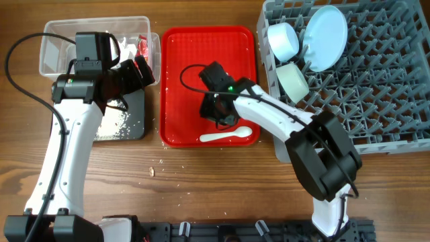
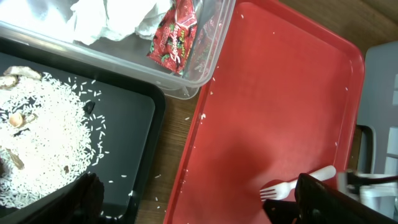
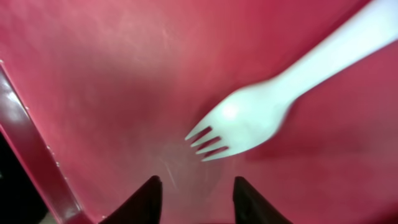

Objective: Sort waste into correct bins and load items into the dishwasher rack
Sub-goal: 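Lower the right gripper onto the white fork and close on it, then adjust the grip on the white fork and lift it with the right gripper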

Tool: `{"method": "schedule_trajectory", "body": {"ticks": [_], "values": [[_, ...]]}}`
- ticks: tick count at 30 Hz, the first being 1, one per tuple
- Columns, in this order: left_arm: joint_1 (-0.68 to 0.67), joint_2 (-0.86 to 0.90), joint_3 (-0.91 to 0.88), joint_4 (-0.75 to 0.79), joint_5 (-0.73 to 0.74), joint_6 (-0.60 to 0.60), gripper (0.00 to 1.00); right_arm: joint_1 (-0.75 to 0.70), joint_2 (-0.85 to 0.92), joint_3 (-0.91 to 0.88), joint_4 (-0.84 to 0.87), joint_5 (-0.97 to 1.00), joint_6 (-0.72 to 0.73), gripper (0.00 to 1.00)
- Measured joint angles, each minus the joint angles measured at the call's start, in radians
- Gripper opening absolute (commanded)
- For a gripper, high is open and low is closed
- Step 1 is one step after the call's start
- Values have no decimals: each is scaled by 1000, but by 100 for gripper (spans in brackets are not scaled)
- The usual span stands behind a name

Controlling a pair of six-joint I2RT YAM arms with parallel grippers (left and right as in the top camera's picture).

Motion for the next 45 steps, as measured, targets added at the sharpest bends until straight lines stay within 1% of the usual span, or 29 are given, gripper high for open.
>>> {"method": "schedule_trajectory", "body": {"ticks": [1, 3, 5, 6, 8, 9, 10, 12, 14, 18, 19, 24, 26, 31, 33, 34, 35, 37, 38, 39, 41, 45], "values": [[0, 0, 0, 0, 0, 0, 100, 0, -2, 28, -56, 23, -49, 88], [0, 0, 0, 0, 0, 0, 100, -6, -24, 117, -162, 87, -234, 88], [0, 0, 0, 0, 0, 0, 100, -20, -48, 171, -200, 116, -397, 88], [0, 0, 0, 0, 0, 0, 100, -27, -57, 183, -200, 124, -459, 83], [0, 0, 0, 0, 0, 0, 100, -40, -67, 190, -193, 136, -545, 64], [0, 0, 0, 0, 0, 0, 100, -43, -67, 190, -192, 141, -573, 51], [0, 0, 0, 0, 0, 0, 100, -44, -67, 190, -192, 143, -555, 50], [0, 0, 0, 0, 0, 0, 100, -44, -67, 190, -190, 147, -469, 53], [0, 0, 0, 0, 0, 0, 100, -44, -67, 182, -179, 156, -299, 66], [0, 0, 0, 0, 0, 0, 100, -44, -51, 144, -165, 174, -56, 66], [0, 0, 0, 0, 0, 0, 100, -44, -47, 133, -165, 177, -19, 66], [0, 0, 0, 0, 0, 0, 100, -41, -20, 89, -153, 183, 133, 66], [0, 0, 0, 0, 0, 0, 100, -38, -15, 60, -121, 185, 173, 66], [0, 0, 0, 0, 0, 0, 100, -38, 35, 47, -34, 180, 214, 65], [0, 0, 0, 0, 0, 0, 100, -38, 72, 47, 5, 161, 217, 61], [0, 0, 0, 0, 0, 0, 100, -37, 77, 51, 16, 149, 219, 57], [0, 0, 0, 0, 0, 0, 100, -38, 84, 52, 39, 132, 217, 53], [0, 0, 0, 0, 0, 0, 100, -38, 95, 63, 65, 85, 209, 37], [0, 0, 0, 0, 0, 0, 100, -38, 99, 65, 66, 68, 208, 34], [0, 0, 0, 0, 0, 0, 100, -38, 100, 65, 68, 59, 208, 32], [0, 0, 0, 0, 0, 0, 100, -38, 105, 66, 72, 30, 198, 24], [0, 0, 0, 0, 0, 0, 100, -37, 111, 66, 76, -1, 179, 17]]}}
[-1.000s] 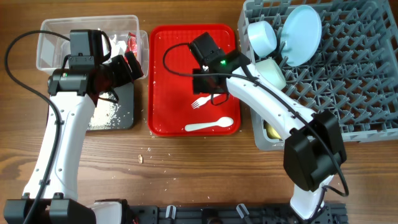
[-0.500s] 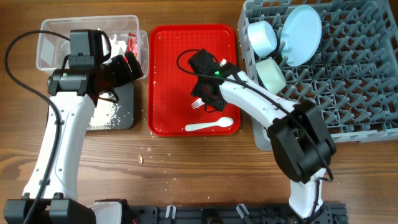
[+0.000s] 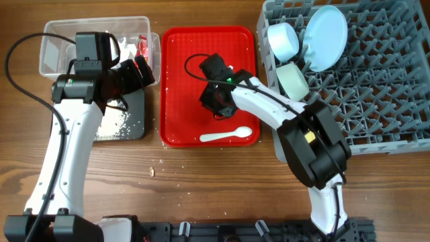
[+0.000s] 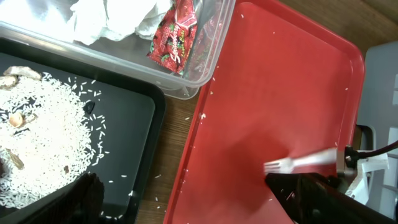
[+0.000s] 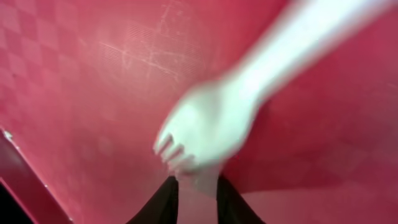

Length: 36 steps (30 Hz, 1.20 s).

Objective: Sort waste into correct bins and load items into the dishwasher rack
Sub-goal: 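Adjust the grip on the white fork and lift it with the right gripper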

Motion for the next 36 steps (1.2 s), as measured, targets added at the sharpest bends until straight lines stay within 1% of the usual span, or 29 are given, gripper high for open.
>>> {"method": "schedule_trajectory", "body": {"ticks": [3, 6, 9, 10, 11, 12, 13, 14, 16, 18, 19, 22, 25, 26, 31, 36], "values": [[0, 0, 0, 0, 0, 0, 100, -1, 2, 0, 1, -11, -9, 13], [0, 0, 0, 0, 0, 0, 100, -1, 5, 3, 3, -27, -48, 13], [0, 0, 0, 0, 0, 0, 100, 0, 14, 24, -6, -37, -136, 21], [0, 0, 0, 0, 0, 0, 100, 0, 14, 32, -20, -29, -163, 27], [0, 0, 0, 0, 0, 0, 100, 1, 14, 37, -34, -14, -183, 37], [0, 0, 0, 0, 0, 0, 100, 2, 14, 42, -42, 10, -196, 52], [0, 0, 0, 0, 0, 0, 100, 2, 14, 47, -43, 41, -206, 63], [0, 0, 0, 0, 0, 0, 100, 2, 14, 51, -43, 69, -207, 68], [0, 0, 0, 0, 0, 0, 100, 2, 12, 57, -43, 120, -171, 72], [0, 0, 0, 0, 0, 0, 100, 2, 12, 58, -40, 158, -133, 71], [0, 0, 0, 0, 0, 0, 100, 2, 12, 58, -34, 179, -110, 69], [0, 0, 0, 0, 0, 0, 100, 2, 14, 58, 6, 216, -63, 62], [0, 0, 0, 0, 0, 0, 100, 2, 30, 58, 42, 249, -25, 51], [0, 0, 0, 0, 0, 0, 100, 2, 31, 59, 52, 253, -18, 49], [0, 0, 0, 0, 0, 0, 100, 2, 43, 71, 37, 270, -14, 37], [0, 0, 0, 0, 0, 0, 100, 2, 45, 75, 19, 272, -29, 34]]}}
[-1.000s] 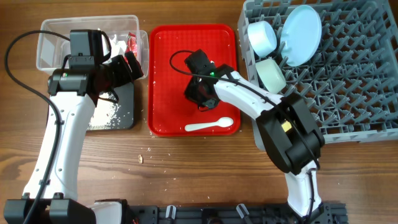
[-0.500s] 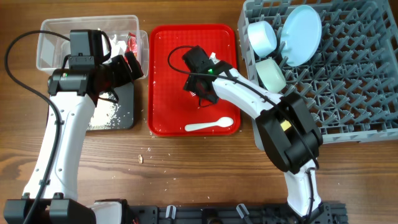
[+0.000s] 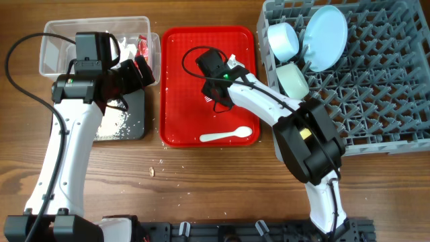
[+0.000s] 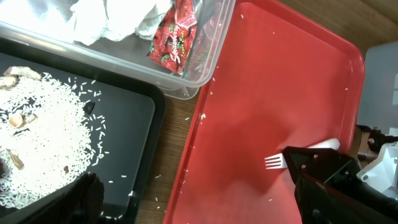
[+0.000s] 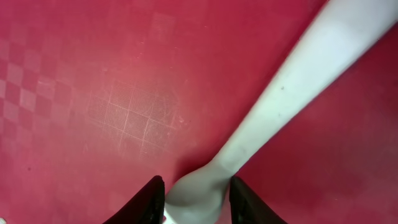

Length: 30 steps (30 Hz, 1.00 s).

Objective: Sort waste into correct bins and load items into the dishwasher rack
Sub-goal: 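Adjust the grip on the white fork and lift it with the right gripper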

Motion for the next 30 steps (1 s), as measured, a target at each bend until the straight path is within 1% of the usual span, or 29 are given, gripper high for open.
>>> {"method": "schedule_trajectory", "body": {"ticks": [5, 9, 14, 17, 19, 23, 25, 30], "values": [[0, 0, 0, 0, 0, 0, 100, -2, 0, 0, -5, -10, -24, 28], [0, 0, 0, 0, 0, 0, 100, -15, 0, 2, -14, -64, -69, 26], [0, 0, 0, 0, 0, 0, 100, -19, 0, 9, -46, -176, -119, 26], [0, 0, 0, 0, 0, 0, 100, -19, 0, 10, -64, -243, -151, 27], [0, 0, 0, 0, 0, 0, 100, -19, 1, 11, -90, -360, -214, 30], [0, 0, 0, 0, 0, 0, 100, -19, 7, 10, -97, -467, -290, 31], [0, 0, 0, 0, 0, 0, 100, -19, 13, 10, -100, -516, -322, 30], [0, 0, 0, 0, 0, 0, 100, -19, 18, 8, -100, -566, -361, 24]]}}
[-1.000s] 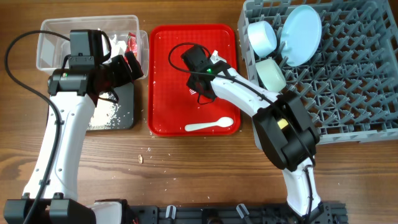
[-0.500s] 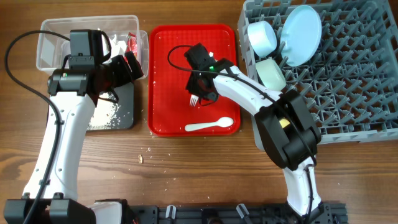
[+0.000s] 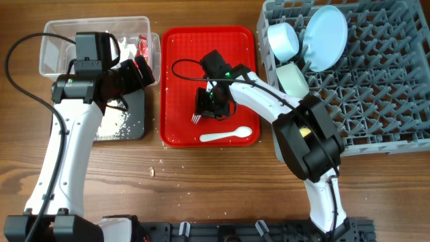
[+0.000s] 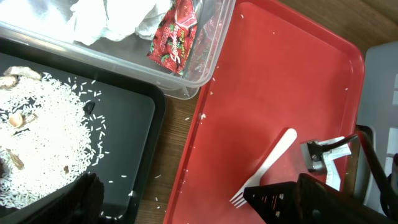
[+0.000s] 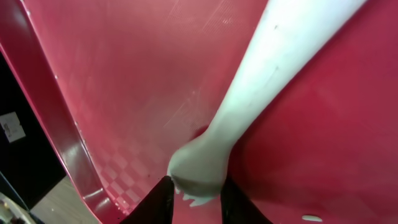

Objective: Sort waste into correct bins and load items into the dishwasher rack
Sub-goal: 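Adjust the grip on the white fork and lift it with the right gripper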

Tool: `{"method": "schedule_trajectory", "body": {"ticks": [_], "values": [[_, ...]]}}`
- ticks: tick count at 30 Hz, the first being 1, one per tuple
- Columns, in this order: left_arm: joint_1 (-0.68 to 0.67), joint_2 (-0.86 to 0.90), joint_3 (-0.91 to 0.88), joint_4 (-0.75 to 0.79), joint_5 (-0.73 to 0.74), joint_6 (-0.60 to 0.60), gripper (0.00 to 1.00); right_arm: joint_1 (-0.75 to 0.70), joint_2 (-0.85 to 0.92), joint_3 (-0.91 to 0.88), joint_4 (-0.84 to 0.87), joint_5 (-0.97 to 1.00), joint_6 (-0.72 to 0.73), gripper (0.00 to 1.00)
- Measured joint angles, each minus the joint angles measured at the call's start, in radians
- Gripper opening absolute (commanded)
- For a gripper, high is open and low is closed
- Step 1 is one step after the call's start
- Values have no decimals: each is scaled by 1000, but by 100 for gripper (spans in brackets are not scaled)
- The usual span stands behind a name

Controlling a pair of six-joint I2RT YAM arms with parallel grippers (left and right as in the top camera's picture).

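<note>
A white plastic fork point(image 5: 249, 106) is over the red tray point(image 3: 178, 54). My right gripper point(image 5: 194, 196) is shut on the fork's head, and the tines stick out past the fingertips point(image 5: 160, 200). In the overhead view the tines point(image 3: 195, 119) point to the tray's front left below the right gripper point(image 3: 209, 104). The left wrist view shows the fork point(image 4: 267, 163) slanting, handle up and to the right. A white spoon point(image 3: 226, 136) lies at the tray's front edge. My left gripper point(image 4: 205, 208) stands open with nothing in it, by the bins.
A clear bin point(image 3: 57, 50) holds crumpled paper and a red wrapper point(image 4: 174, 37). In front of it sits a black tray point(image 3: 131, 124) with rice. The grey dishwasher rack point(image 3: 376, 87) at the right holds bowls and a plate. Rice grains dot the table.
The fork has turned: its tines pointed left, and now point to the tray's front left. My right gripper has shifted towards the tray's front and grips the fork's head. The left arm is unmoved.
My right gripper was open just short of the fork's tines on the red tray. Then the fork's head blurred above narrowed fingers. Then the fork's neck was between them. Now the fork is turned in the grip. The spoon and left arm stayed put.
</note>
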Motion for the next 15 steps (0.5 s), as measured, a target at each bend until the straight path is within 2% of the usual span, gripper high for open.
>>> {"method": "schedule_trajectory", "body": {"ticks": [3, 4, 6, 7, 10, 12, 15], "values": [[0, 0, 0, 0, 0, 0, 100, 0, 2, -1, 16, -4, -4, 23], [0, 0, 0, 0, 0, 0, 100, 0, 2, -2, 22, -4, -4, 27], [0, 0, 0, 0, 0, 0, 100, 0, 2, -2, 28, -3, -6, 47], [0, 0, 0, 0, 0, 0, 100, 0, 2, -2, 33, -5, -10, 51], [0, 0, 0, 0, 0, 0, 100, 2, 2, 0, 71, 4, 19, 49], [0, 0, 0, 0, 0, 0, 100, 2, 2, 0, 111, 44, 56, 38], [0, 0, 0, 0, 0, 0, 100, 8, 2, 0, 122, 114, 107, 34]]}}
